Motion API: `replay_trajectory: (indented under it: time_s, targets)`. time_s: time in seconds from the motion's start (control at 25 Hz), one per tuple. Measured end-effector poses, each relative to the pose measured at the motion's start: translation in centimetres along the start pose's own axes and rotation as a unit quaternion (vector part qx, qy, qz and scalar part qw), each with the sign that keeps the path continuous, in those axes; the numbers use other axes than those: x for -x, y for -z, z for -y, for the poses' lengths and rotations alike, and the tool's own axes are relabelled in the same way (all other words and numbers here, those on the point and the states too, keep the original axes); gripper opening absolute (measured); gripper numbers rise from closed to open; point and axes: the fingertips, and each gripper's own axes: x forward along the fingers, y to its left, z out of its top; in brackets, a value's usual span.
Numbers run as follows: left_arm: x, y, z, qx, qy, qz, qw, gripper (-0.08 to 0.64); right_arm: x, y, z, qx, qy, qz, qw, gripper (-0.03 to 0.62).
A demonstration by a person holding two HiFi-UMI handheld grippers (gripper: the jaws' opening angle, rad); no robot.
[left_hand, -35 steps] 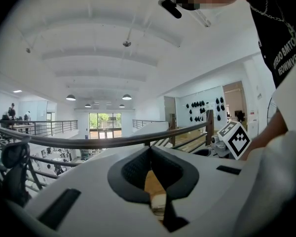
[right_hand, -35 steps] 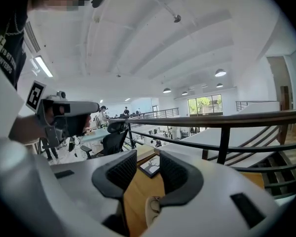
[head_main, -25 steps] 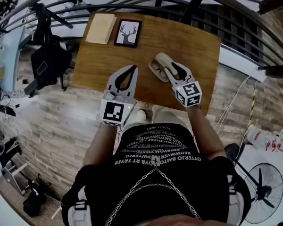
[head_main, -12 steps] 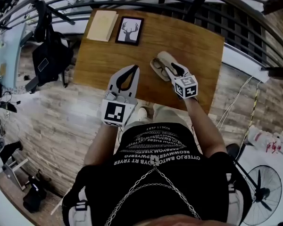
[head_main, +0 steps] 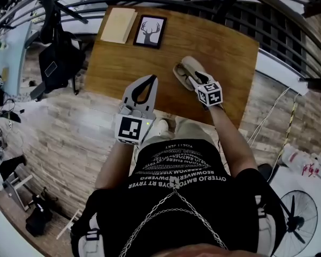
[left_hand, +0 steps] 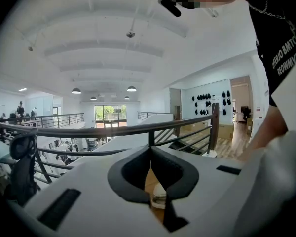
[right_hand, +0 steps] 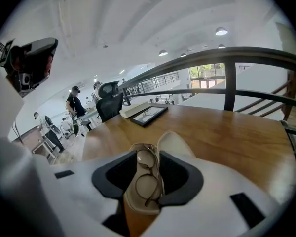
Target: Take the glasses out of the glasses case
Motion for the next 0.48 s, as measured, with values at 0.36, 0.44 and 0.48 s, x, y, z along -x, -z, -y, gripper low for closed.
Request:
replay_trajectory:
  time_s: [0.36,0.44,0.48]
  targets:
    - [-0.2,0.5,-0.2,0.006,-0.006,-0.007,0.9999,0.028,-2.5,1.9,1.3,-0.005,0.006,-0.038,0.999,0.13]
    - [-0.1,0.5,-0.3,0.005,-0.009,-0.009,0.9999,0.028,-2.9,2.1,1.5,-0.006,0.005,-0.044,0.999,0.13]
    - [-0.1,0.5,-0.4,0.004,-0.01,-0.01,0.9999,0.028,-3.1,2.3,1.4,-0.005,0.005,-0.048,0.999,0.13]
